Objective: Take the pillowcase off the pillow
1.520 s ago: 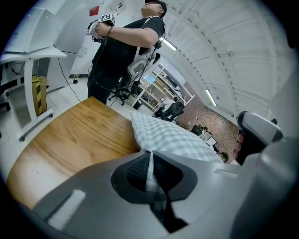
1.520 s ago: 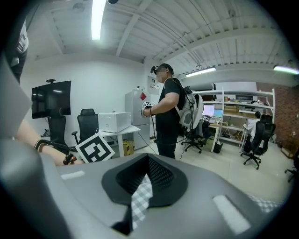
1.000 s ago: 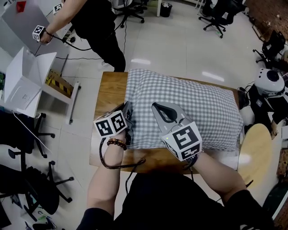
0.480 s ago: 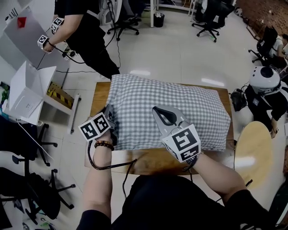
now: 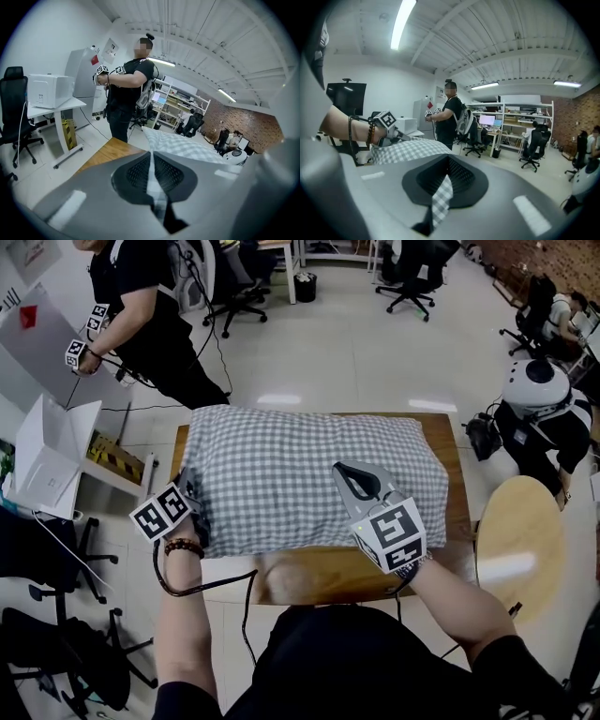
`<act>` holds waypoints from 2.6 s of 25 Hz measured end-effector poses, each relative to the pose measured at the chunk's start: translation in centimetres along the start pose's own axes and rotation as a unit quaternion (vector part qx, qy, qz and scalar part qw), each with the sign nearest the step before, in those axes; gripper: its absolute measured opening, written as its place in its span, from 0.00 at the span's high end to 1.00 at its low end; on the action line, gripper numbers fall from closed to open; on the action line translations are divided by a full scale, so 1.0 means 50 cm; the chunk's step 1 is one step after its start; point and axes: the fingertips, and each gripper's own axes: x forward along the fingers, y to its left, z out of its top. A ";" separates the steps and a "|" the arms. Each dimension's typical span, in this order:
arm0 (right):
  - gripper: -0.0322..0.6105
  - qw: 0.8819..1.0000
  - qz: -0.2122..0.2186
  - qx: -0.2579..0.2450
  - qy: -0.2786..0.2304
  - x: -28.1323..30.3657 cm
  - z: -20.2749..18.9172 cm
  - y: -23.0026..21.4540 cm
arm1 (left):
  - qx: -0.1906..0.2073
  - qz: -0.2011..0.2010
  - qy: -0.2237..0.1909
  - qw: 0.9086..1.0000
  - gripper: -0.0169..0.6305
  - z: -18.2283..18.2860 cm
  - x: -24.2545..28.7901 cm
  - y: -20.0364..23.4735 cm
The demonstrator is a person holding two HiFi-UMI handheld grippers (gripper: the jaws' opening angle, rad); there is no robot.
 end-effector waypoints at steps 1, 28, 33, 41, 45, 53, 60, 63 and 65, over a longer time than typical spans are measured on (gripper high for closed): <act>0.95 1.000 -0.007 0.002 0.004 -0.010 -0.013 -0.016 | 0.001 0.003 0.000 1.000 0.97 0.000 0.001 0.001; 0.95 0.981 -0.151 0.048 0.112 -0.184 -0.335 -0.418 | 0.066 0.105 0.020 0.992 0.96 -0.018 0.072 0.017; 0.95 0.970 -0.180 0.059 0.154 -0.200 -0.413 -0.513 | 0.077 0.117 0.027 0.990 0.96 -0.002 0.093 0.011; 0.94 0.957 -0.166 0.093 0.221 -0.204 -0.580 -0.587 | 0.110 0.136 0.037 0.984 0.96 -0.009 0.111 -0.005; 0.85 0.949 -0.120 0.150 0.248 -0.197 -0.654 -0.623 | 0.125 0.149 0.044 0.980 0.96 -0.011 0.127 -0.047; 0.61 0.921 -0.004 0.324 0.215 -0.207 -0.697 -0.592 | 0.152 0.157 0.048 0.975 0.96 -0.065 0.143 -0.085; 0.44 0.894 0.049 0.388 0.217 -0.161 -0.691 -0.532 | 0.158 0.154 0.047 0.974 0.96 -0.052 0.125 -0.072; 0.38 0.881 0.078 0.412 0.219 -0.147 -0.676 -0.519 | 0.159 0.151 0.047 0.974 0.96 -0.042 0.130 -0.084; 0.38 0.881 0.085 0.406 0.228 -0.139 -0.669 -0.507 | 0.159 0.151 0.047 0.974 0.96 -0.036 0.127 -0.085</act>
